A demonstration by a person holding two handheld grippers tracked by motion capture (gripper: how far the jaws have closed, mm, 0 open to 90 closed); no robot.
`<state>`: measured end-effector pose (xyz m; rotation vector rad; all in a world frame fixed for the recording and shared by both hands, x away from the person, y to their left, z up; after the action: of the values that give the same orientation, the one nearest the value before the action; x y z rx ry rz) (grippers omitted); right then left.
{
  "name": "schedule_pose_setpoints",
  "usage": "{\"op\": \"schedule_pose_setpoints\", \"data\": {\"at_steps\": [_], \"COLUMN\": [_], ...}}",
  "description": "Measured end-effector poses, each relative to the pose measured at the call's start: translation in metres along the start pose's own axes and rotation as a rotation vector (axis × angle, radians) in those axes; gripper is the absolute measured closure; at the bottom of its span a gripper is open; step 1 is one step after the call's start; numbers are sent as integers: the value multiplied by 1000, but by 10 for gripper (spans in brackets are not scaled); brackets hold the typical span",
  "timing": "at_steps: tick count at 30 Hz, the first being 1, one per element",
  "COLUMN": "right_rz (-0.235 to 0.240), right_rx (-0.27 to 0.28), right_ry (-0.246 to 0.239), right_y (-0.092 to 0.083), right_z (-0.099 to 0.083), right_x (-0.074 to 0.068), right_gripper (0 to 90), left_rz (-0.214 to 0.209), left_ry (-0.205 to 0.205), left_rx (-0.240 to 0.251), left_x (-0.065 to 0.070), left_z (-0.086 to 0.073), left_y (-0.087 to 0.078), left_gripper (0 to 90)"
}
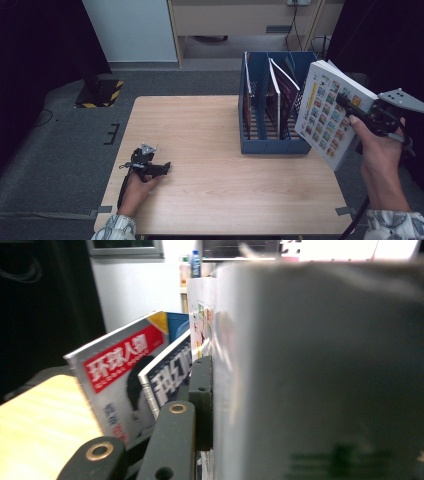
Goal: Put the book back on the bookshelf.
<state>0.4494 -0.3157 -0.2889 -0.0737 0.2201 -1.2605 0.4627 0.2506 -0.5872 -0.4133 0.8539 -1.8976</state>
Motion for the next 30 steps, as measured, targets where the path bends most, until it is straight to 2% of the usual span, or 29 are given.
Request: {"op": "schedule_pose_setpoints", "data": {"at_steps": [6,16,30], "right_rz": [-52,-110,-149], "right_rx": [-4,1,15], "right_ry": [-6,17,63], "right_y": [21,60,102], "right_z": [2,3,1], "right_x": [6,16,27], "right_gripper": [736,736,736], "left_rz": [1,4,11], "left_ry": [-2,-3,-7], "left_rx": [0,0,-1], "left_x": [0,0,0], "left_z": [0,0,0], "left_y": [0,0,0], "left_gripper": [1,1,3]}}
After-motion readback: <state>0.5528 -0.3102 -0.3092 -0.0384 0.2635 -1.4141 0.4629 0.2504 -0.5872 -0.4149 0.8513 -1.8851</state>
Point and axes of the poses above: each handheld gripper's, and its own axes: y roughly forward along the jaws, z roughly out of its top, x roughly to its right, the point moved 7 cm from there along y, roughly forward along the jaws, and after that the axes turned 6 degrees about y, right-handed, at the moved point
